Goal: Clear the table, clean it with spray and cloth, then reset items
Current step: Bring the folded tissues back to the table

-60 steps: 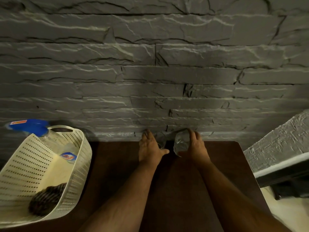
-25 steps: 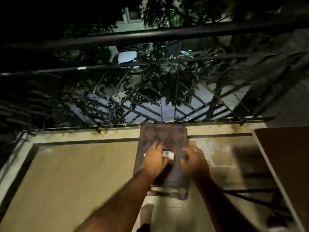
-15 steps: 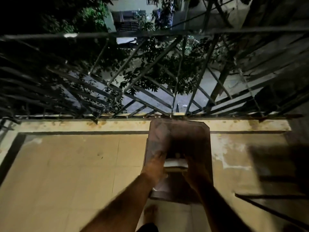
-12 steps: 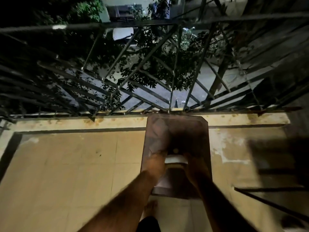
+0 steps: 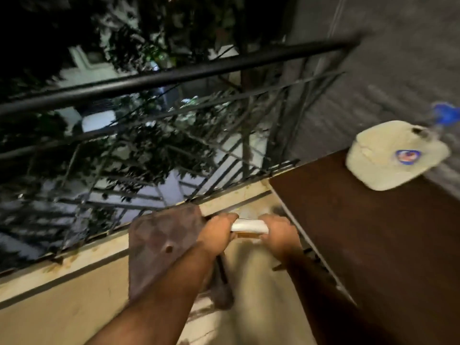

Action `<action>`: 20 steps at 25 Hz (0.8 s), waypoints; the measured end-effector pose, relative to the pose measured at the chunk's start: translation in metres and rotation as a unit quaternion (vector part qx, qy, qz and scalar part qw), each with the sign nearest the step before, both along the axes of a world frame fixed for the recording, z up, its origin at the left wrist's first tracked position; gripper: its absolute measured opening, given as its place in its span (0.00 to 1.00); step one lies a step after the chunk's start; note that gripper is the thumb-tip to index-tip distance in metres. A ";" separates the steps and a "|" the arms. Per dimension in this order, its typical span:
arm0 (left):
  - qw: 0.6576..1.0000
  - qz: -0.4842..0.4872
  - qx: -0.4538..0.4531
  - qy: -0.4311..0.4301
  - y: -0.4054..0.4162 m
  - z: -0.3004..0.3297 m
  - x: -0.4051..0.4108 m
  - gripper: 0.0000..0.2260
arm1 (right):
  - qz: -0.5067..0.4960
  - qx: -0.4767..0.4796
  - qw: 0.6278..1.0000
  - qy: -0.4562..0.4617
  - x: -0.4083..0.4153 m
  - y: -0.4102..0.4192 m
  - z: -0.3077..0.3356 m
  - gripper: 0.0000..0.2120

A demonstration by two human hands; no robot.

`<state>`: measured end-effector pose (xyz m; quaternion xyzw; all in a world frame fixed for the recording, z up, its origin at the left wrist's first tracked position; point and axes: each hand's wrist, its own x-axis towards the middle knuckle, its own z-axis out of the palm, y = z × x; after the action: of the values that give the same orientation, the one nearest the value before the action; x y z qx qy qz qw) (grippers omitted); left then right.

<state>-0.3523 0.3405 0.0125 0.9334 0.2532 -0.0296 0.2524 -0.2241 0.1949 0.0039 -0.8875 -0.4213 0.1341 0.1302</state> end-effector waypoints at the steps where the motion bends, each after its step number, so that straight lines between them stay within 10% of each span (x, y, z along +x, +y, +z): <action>1: 0.999 -0.030 0.012 -0.018 -0.030 0.023 0.031 0.16 | -0.028 -0.004 0.999 -0.020 0.023 -0.033 0.026 0.18; 20: 0.855 -0.514 -0.025 -0.072 -0.485 0.087 0.365 0.25 | -0.535 0.019 0.845 -0.018 0.158 -0.519 0.113 0.19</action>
<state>0.0126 -0.1449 0.0991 0.9235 -0.2821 -0.0940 0.2423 -0.0662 -0.3245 0.1167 -0.9748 0.1138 0.0198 0.1906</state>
